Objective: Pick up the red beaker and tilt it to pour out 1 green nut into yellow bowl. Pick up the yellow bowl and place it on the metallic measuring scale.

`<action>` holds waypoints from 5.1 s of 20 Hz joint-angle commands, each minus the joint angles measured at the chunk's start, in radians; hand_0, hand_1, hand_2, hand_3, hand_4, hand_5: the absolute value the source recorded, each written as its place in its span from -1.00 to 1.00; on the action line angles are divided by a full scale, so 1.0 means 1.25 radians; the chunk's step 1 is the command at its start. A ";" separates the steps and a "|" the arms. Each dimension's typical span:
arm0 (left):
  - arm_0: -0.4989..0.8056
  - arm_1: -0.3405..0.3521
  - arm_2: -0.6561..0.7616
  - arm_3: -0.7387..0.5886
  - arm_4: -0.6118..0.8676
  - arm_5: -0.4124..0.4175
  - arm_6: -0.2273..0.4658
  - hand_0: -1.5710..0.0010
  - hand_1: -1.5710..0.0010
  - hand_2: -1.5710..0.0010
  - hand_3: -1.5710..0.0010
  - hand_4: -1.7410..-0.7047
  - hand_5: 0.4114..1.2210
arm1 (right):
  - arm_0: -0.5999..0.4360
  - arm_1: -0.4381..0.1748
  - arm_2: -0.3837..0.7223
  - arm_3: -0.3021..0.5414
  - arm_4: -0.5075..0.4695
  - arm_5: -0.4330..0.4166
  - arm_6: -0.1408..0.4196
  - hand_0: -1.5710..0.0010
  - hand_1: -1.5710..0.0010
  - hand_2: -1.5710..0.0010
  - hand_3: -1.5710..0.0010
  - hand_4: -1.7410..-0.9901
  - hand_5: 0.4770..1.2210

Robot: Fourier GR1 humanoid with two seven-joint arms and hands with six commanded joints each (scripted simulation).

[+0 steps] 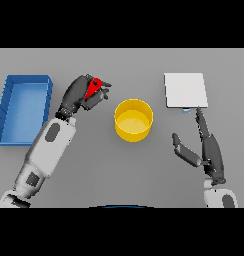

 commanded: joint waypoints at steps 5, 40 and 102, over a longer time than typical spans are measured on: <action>-0.047 0.059 -0.124 -0.015 -0.154 -0.010 0.128 -1.00 -1.00 -1.00 -1.00 -0.99 0.78 | 0.004 0.011 0.010 -0.003 0.004 -0.001 -0.002 1.00 1.00 1.00 1.00 0.30 -0.44; -0.548 0.086 -0.783 0.247 -0.613 -0.364 -0.060 -1.00 -1.00 -1.00 -1.00 -0.99 1.00 | -0.001 0.039 -0.004 0.023 0.003 -0.034 0.002 1.00 1.00 1.00 1.00 0.40 -0.71; 0.041 0.660 -0.338 -0.143 0.465 0.152 0.415 0.51 0.61 0.60 0.62 0.72 -0.29 | 0.000 0.004 0.011 0.033 -0.005 0.009 -0.057 1.00 1.00 1.00 1.00 0.48 -0.49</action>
